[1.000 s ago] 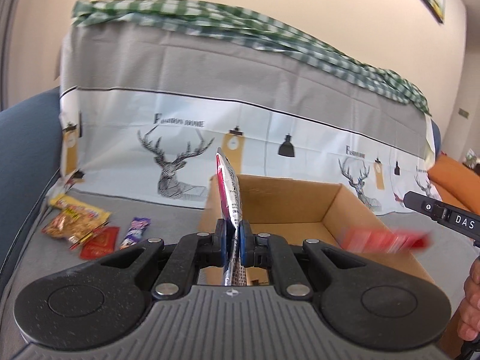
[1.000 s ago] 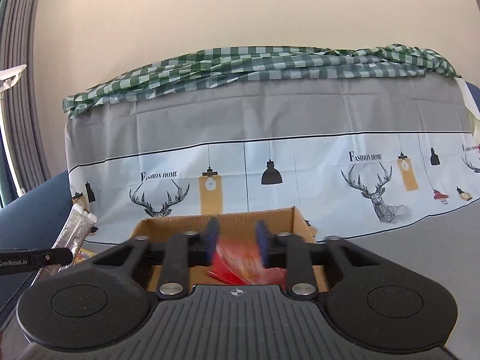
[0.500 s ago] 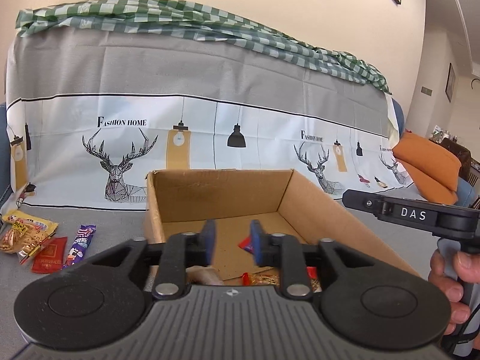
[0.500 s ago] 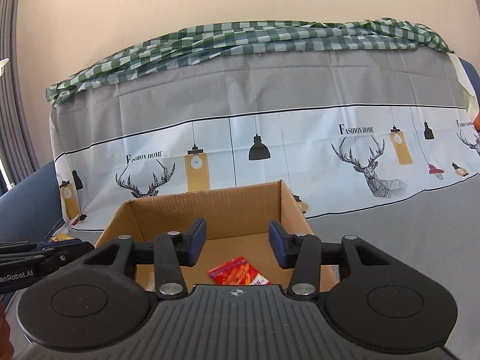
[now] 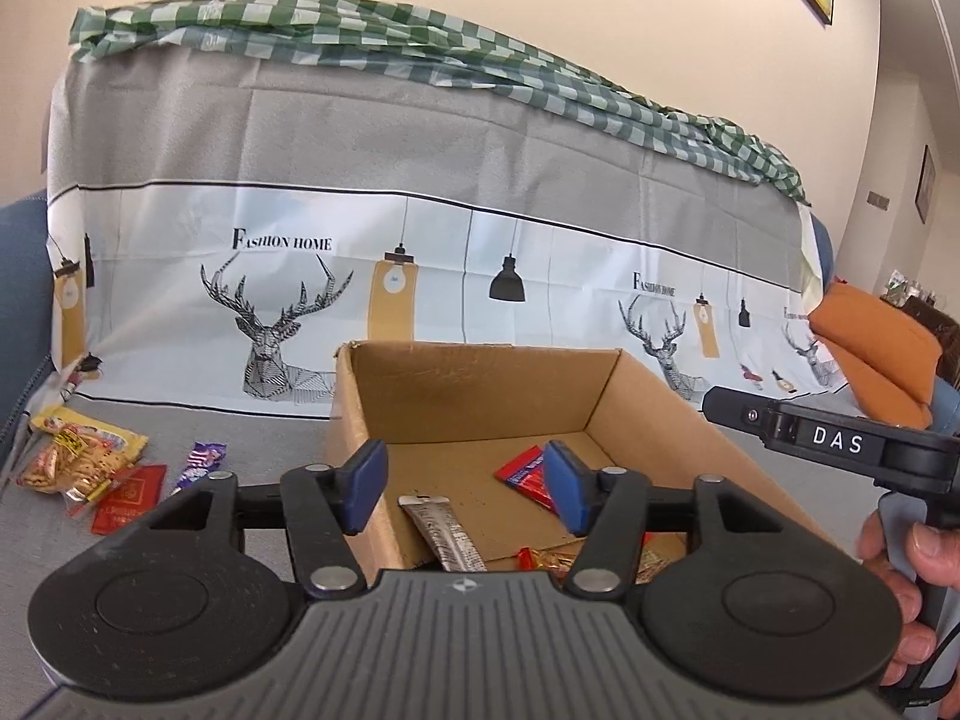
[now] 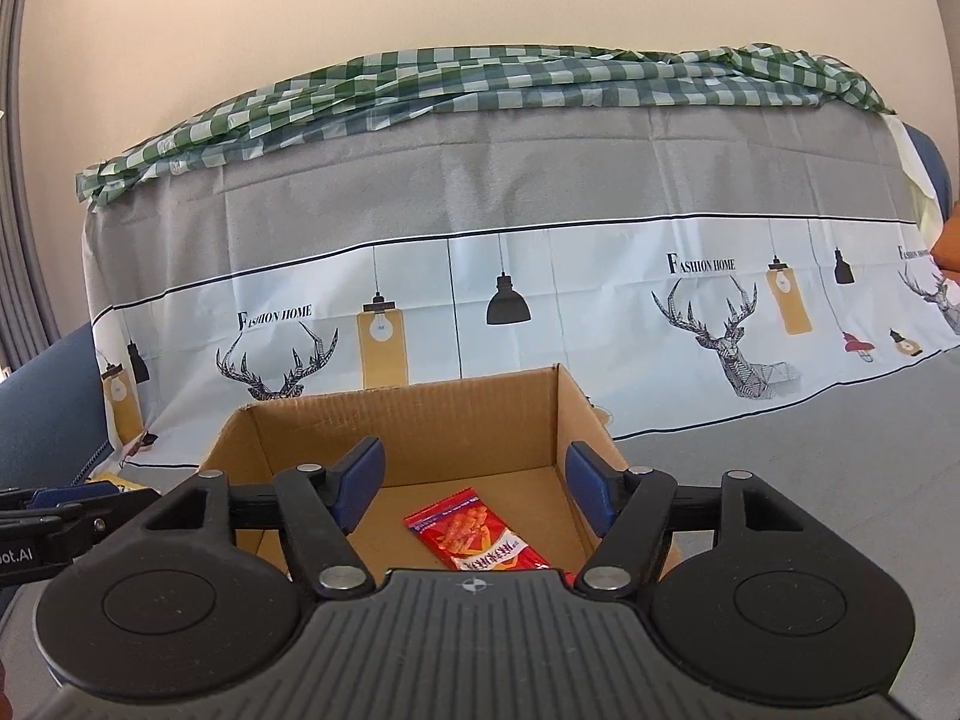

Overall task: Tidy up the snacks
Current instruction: 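Carry and release the red pack into the box with the right tool while the left releases the silver pack, then move both tools back to the remaining snacks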

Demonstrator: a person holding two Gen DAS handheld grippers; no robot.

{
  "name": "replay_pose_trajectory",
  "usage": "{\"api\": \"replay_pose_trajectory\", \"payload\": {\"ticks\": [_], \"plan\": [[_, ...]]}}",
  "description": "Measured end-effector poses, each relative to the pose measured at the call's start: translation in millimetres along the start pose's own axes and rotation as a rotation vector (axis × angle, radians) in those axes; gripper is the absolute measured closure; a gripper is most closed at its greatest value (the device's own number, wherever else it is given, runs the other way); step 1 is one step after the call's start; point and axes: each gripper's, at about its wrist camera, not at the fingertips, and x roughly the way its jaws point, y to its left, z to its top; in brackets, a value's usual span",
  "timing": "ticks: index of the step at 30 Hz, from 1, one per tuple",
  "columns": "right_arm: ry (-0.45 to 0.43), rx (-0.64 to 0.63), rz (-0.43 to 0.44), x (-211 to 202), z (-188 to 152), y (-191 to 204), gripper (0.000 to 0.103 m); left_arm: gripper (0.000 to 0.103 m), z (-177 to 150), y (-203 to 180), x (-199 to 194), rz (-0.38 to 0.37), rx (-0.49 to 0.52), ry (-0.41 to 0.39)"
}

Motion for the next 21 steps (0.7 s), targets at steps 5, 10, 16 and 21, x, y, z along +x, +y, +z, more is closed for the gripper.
{"api": "replay_pose_trajectory", "payload": {"ticks": [5,10,16,21], "plan": [[-0.048,0.004,-0.008,-2,0,12,0.038,0.027,2,-2,-3,0.003,0.048,-0.005],[-0.090,0.029,-0.005,-3,1,29,0.038,0.025,7,14,-4,-0.017,0.037,0.006],[-0.110,0.039,0.047,-2,0,59,0.038,0.037,17,56,-5,0.032,-0.027,0.011],[-0.095,0.025,0.114,1,-3,89,0.039,0.076,22,97,-4,0.116,-0.101,0.034]]}}
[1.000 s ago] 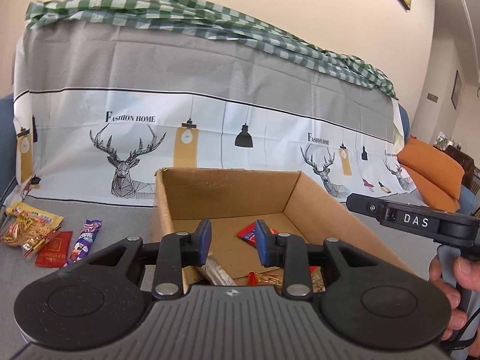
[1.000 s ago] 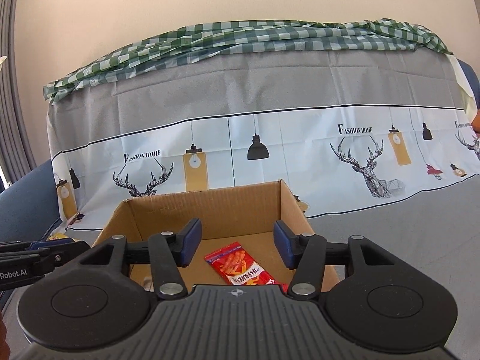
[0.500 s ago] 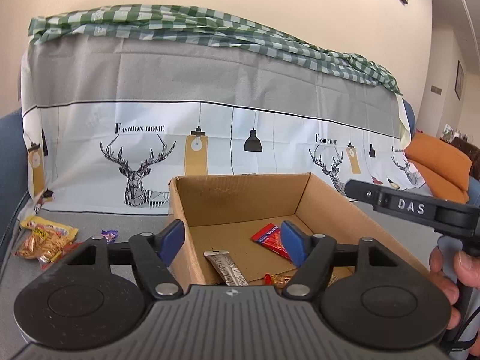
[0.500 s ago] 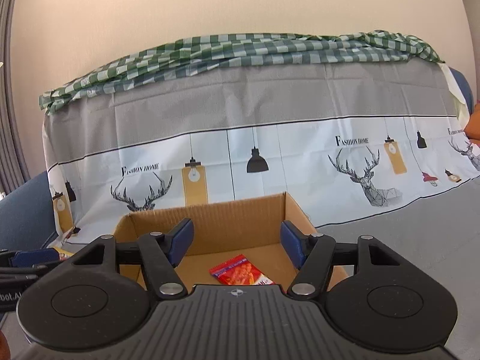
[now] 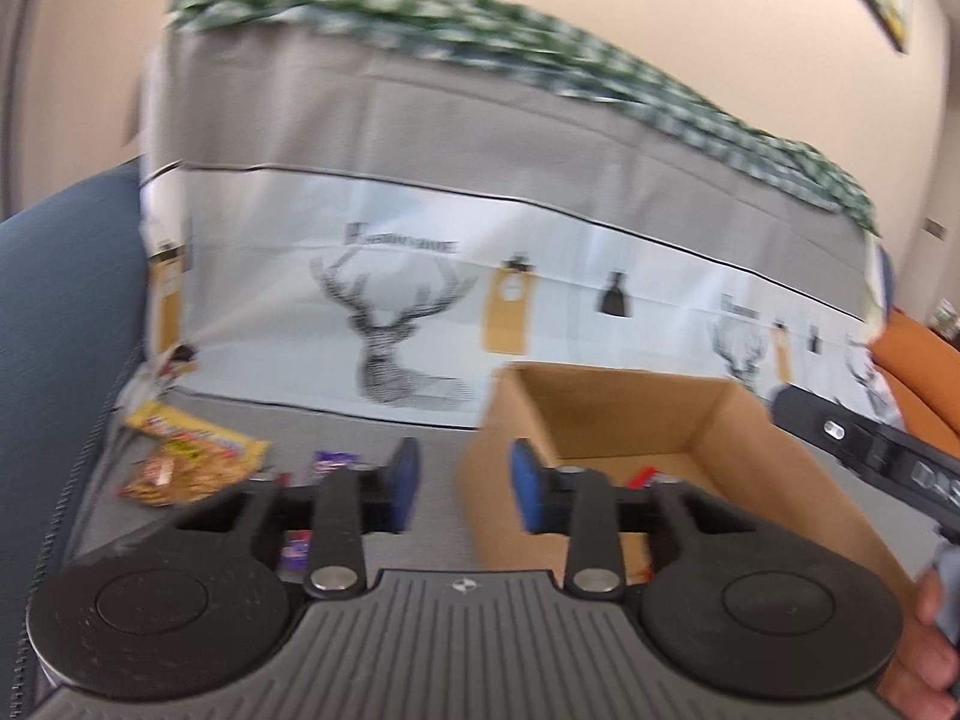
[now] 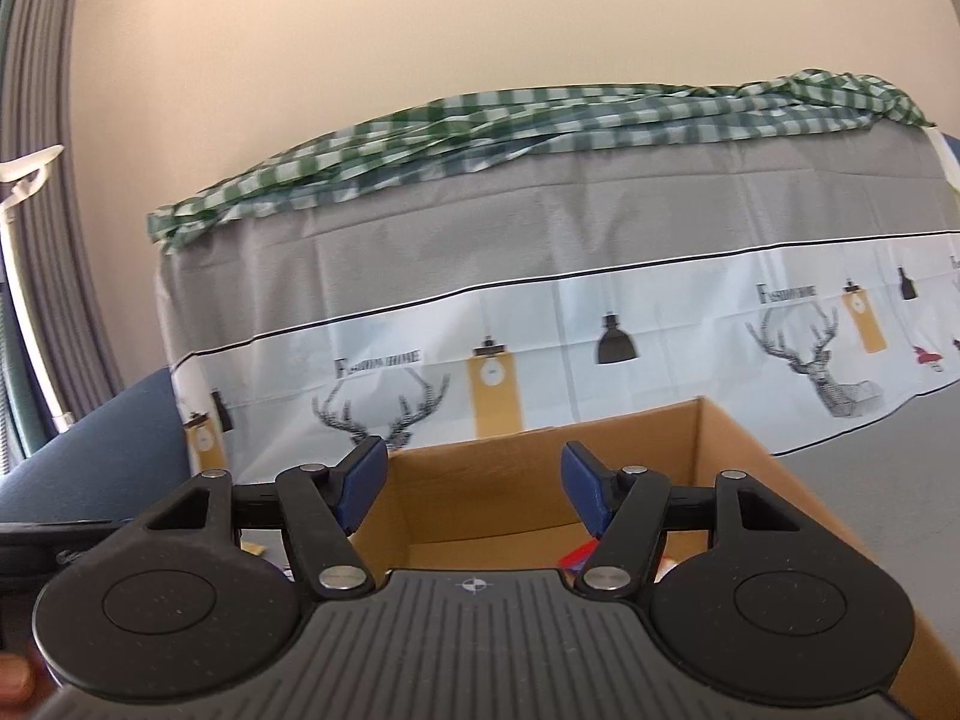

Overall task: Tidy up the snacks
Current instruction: 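Move both tools back to the remaining snacks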

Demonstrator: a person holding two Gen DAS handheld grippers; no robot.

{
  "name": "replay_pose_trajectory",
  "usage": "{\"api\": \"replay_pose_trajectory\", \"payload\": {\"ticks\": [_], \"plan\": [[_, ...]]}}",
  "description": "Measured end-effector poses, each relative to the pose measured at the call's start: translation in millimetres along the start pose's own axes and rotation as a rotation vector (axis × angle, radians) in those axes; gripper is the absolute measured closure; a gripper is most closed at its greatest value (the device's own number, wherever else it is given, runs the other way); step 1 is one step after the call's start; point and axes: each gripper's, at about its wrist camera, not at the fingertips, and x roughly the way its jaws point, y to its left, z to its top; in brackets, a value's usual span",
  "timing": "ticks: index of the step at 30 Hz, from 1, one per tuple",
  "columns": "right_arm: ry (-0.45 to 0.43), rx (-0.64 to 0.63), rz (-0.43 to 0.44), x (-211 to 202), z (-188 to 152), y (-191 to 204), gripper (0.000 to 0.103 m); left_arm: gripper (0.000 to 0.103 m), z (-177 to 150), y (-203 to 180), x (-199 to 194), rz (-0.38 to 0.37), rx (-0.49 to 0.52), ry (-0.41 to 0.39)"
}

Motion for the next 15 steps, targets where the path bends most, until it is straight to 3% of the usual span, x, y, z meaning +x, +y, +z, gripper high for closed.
{"api": "replay_pose_trajectory", "payload": {"ticks": [2,7,15], "plan": [[0.009,-0.008,0.020,2,-2,11,0.047,0.083,2,15,1,0.034,-0.021,0.006],[0.025,-0.022,0.084,8,-8,39,0.063,0.084,5,48,7,0.092,-0.064,0.022],[0.051,-0.042,0.182,19,-23,82,0.070,0.084,6,90,18,0.160,-0.162,0.044]]}}
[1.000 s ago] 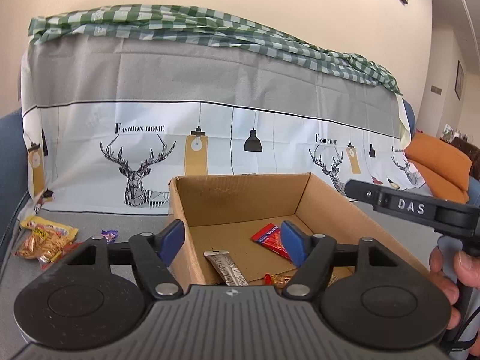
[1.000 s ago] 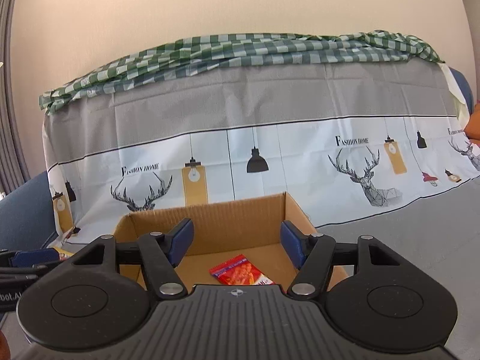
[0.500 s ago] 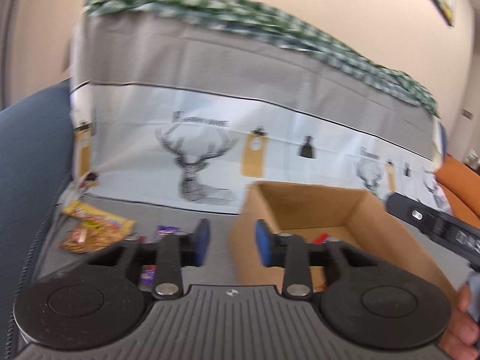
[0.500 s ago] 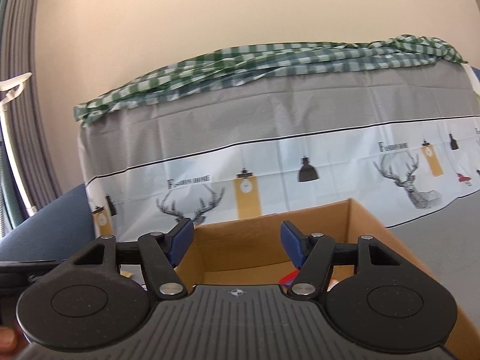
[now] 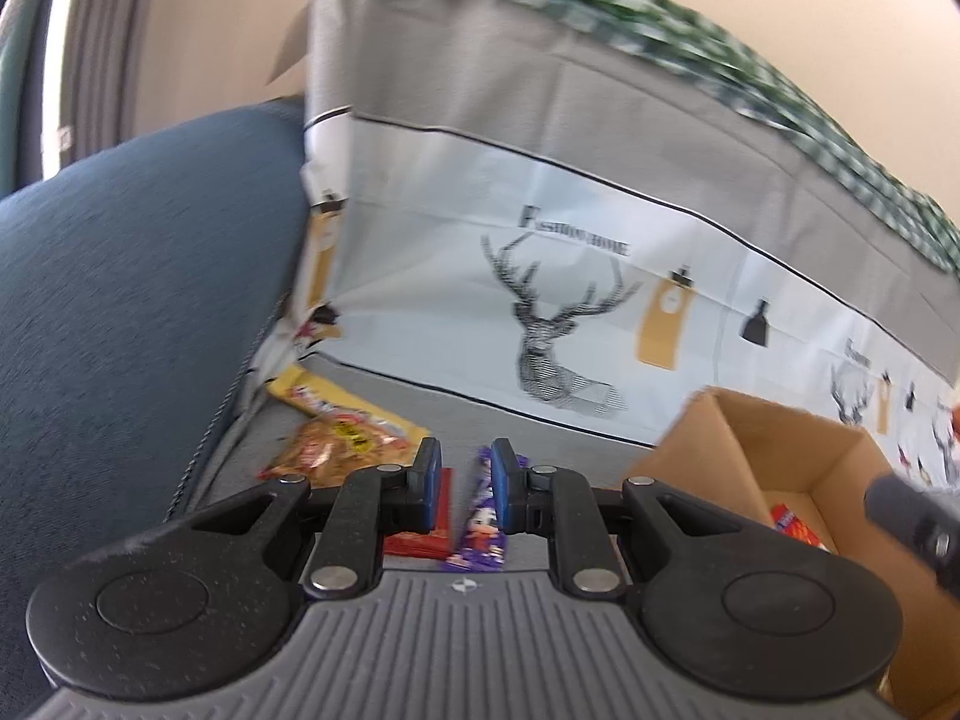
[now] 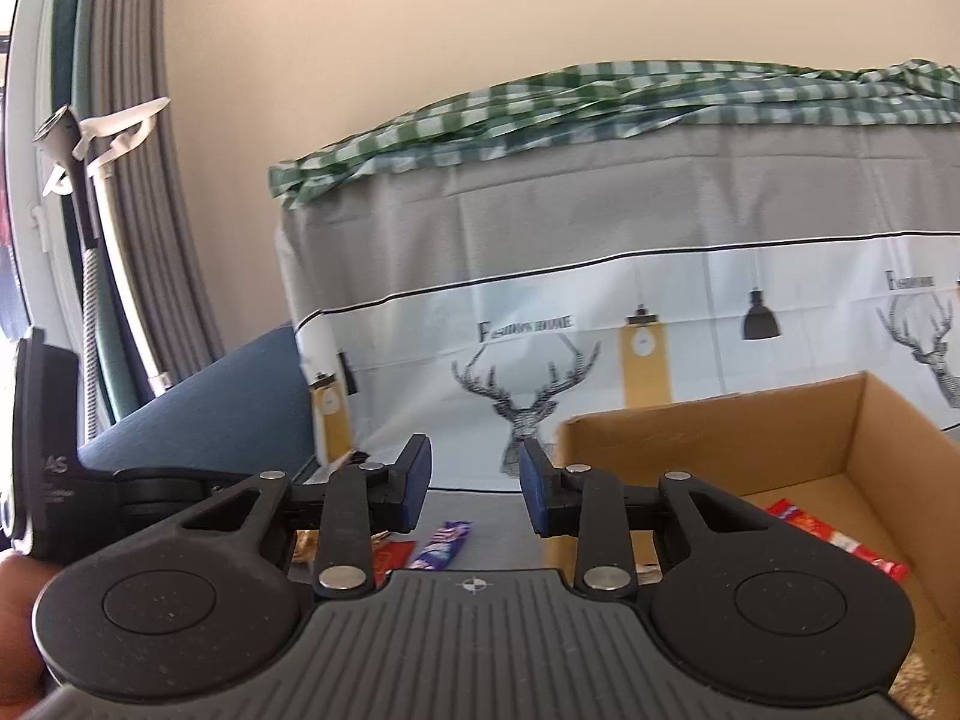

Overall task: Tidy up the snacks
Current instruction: 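Move both tools back to the remaining snacks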

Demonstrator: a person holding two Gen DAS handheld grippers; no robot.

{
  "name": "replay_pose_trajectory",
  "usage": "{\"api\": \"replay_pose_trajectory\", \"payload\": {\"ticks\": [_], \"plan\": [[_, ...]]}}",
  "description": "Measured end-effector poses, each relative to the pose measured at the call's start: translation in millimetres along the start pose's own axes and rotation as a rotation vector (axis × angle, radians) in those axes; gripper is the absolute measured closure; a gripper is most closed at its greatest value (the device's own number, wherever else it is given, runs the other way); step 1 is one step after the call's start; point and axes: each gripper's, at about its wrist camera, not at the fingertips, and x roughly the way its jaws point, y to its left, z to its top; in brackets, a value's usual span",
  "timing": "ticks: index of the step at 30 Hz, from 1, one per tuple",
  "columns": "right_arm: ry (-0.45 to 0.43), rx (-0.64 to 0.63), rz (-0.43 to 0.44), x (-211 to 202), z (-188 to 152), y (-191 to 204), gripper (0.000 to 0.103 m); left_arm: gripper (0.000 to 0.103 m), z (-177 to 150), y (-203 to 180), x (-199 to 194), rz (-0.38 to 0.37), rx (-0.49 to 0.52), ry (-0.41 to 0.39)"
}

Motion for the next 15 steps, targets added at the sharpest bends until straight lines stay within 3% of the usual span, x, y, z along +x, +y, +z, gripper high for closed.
{"api": "replay_pose_trajectory", "payload": {"ticks": [8,15], "plan": [[0.048,-0.010,0.038,29,-15,32,0.071,0.084,8,19,16,0.032,-0.039,0.013],[0.015,-0.073,-0.012,44,-23,66,0.072,0.084,19,50,29,0.063,-0.142,0.024]]}}
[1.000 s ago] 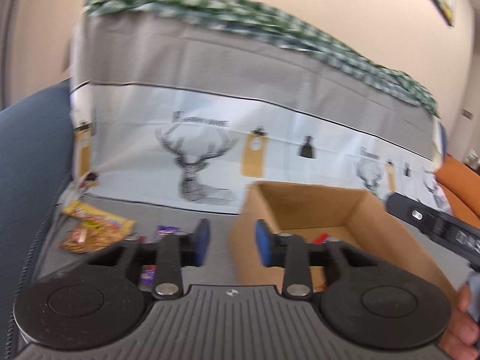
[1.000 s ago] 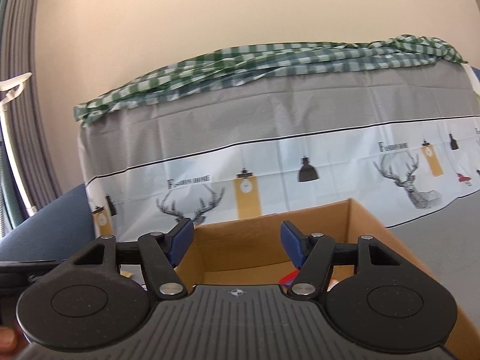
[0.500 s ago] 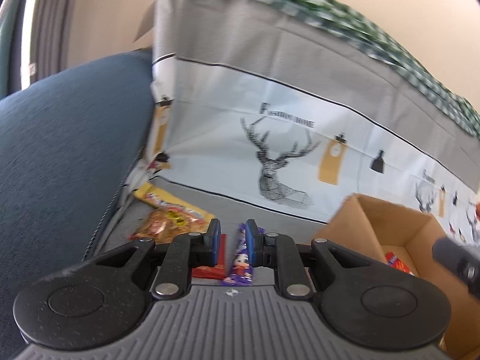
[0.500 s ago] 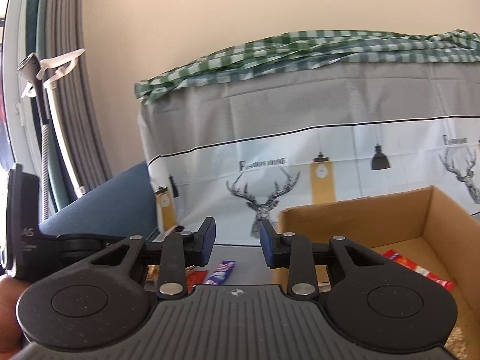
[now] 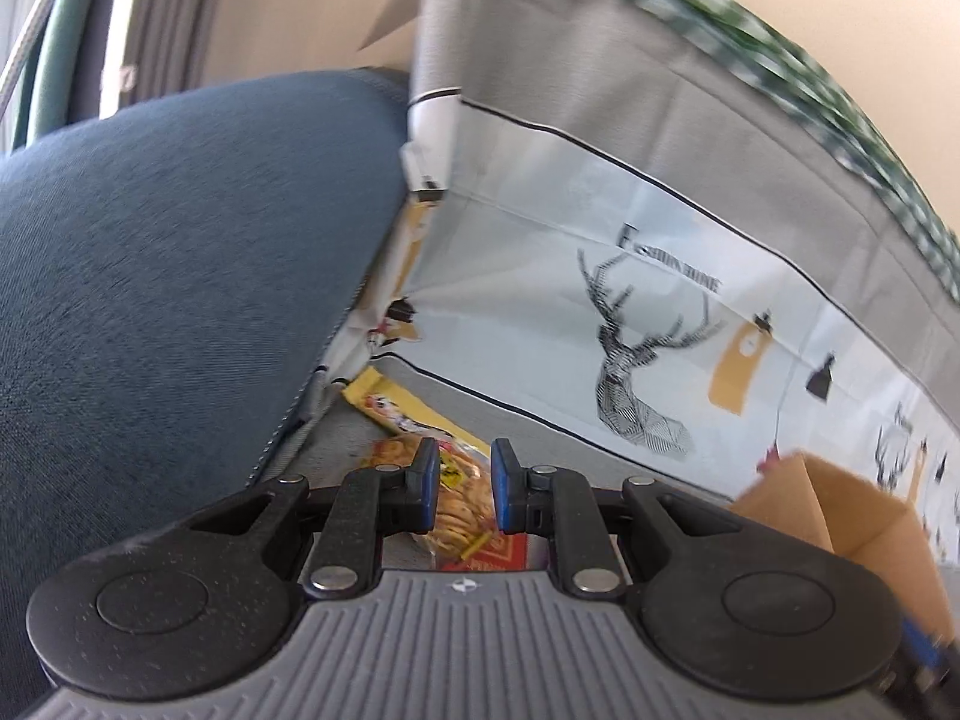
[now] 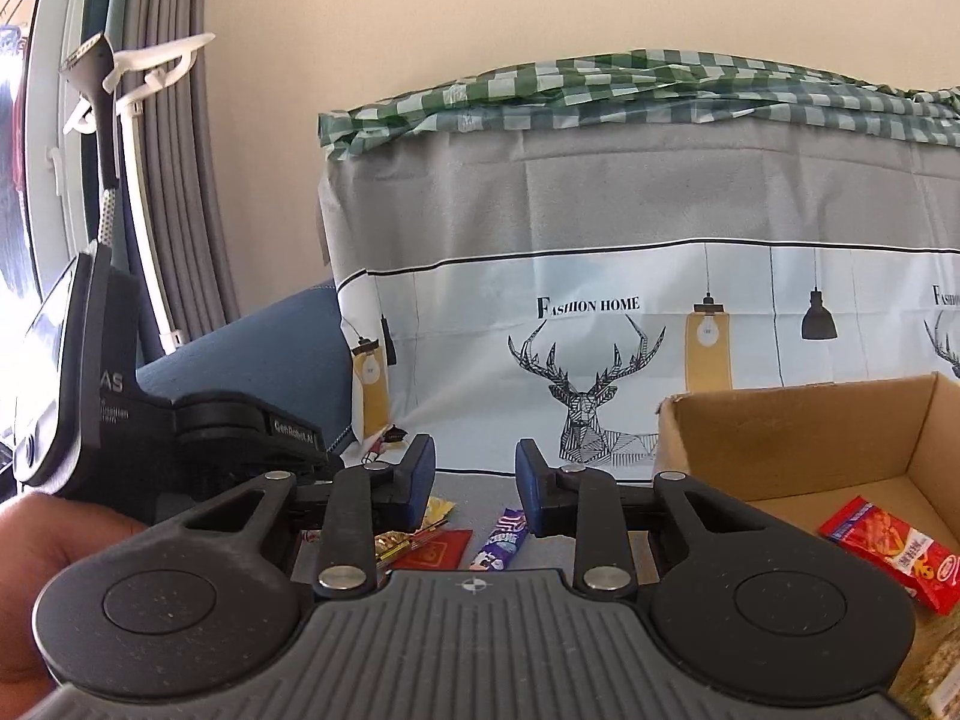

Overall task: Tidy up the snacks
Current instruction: 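Move both tools back to the remaining snacks, then grasp the purple chocolate bar with the right tool while the left grasps the cracker bag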

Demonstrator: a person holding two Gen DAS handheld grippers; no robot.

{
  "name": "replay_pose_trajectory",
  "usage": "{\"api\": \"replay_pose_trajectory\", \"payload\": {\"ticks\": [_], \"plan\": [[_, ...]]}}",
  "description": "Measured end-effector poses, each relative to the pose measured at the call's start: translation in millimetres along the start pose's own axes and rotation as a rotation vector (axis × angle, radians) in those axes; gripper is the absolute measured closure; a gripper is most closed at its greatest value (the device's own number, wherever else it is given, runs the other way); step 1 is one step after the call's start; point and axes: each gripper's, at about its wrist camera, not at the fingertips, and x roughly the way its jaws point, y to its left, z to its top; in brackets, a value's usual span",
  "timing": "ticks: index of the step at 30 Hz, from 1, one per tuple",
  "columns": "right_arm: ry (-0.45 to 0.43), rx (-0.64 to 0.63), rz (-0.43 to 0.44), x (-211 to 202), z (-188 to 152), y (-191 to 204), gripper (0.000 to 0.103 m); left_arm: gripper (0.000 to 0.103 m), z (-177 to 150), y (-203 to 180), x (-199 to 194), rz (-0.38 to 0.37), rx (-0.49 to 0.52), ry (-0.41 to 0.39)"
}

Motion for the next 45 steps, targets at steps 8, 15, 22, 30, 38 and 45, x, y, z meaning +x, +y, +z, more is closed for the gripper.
{"api": "replay_pose_trajectory", "payload": {"ticks": [8,15,22,30,38,45], "plan": [[0.103,0.087,-0.044,54,-18,12,0.072,0.079,1,14,22,0.030,-0.022,0.060],[0.178,0.168,-0.137,105,-35,-5,0.071,0.068,5,16,37,0.031,-0.003,0.080],[0.240,0.207,-0.131,140,-46,-13,0.062,0.050,5,13,59,-0.004,0.028,0.111],[0.331,0.214,-0.152,163,-59,-18,0.057,0.018,-2,3,83,0.011,0.098,0.139],[0.364,0.155,-0.184,164,-64,-13,0.073,0.006,-10,-4,99,0.043,0.176,0.144],[0.355,0.148,-0.185,160,-67,-14,0.085,0.008,-15,-7,101,0.054,0.225,0.164]]}}
